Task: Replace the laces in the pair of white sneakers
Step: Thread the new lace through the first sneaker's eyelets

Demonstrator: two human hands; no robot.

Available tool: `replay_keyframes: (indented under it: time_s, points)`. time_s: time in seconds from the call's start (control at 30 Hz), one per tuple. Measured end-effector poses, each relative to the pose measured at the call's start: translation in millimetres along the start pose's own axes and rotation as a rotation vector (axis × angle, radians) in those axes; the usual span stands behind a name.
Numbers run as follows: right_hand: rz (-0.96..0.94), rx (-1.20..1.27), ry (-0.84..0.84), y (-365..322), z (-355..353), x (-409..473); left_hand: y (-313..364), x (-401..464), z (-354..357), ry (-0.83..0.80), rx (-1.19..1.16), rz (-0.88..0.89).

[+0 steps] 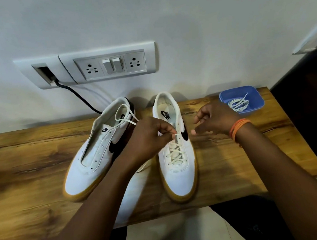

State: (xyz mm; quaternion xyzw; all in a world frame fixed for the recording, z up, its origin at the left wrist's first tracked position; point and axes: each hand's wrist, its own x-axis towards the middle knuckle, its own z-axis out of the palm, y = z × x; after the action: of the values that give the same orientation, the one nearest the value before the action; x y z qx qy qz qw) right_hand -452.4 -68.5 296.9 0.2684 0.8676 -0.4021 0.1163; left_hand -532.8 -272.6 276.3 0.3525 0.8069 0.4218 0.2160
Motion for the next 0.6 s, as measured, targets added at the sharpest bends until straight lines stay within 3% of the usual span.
replay_keyframes:
  time_s: [0.07,0.17,0.3,0.4,0.5,0.6]
  points:
    - [-0.042,-0.224,-0.008,2,7,5,-2,-1,8,0.122,0.238,0.100]
    - [-0.071,-0.338,-0.156,-1,16,5,-5,-3,15,0.237,0.640,0.131]
    - [-0.107,-0.374,-0.209,-1,21,4,-2,-6,27,0.325,0.819,0.157]
    - [-0.098,-0.408,-0.200,4,21,7,3,-2,36,0.292,0.950,0.203]
    - [-0.095,-0.412,-0.217,9,22,7,0,2,41,0.286,0.923,0.107]
    - [-0.102,-0.451,-0.242,12,24,8,-12,5,42,0.192,0.682,-0.090]
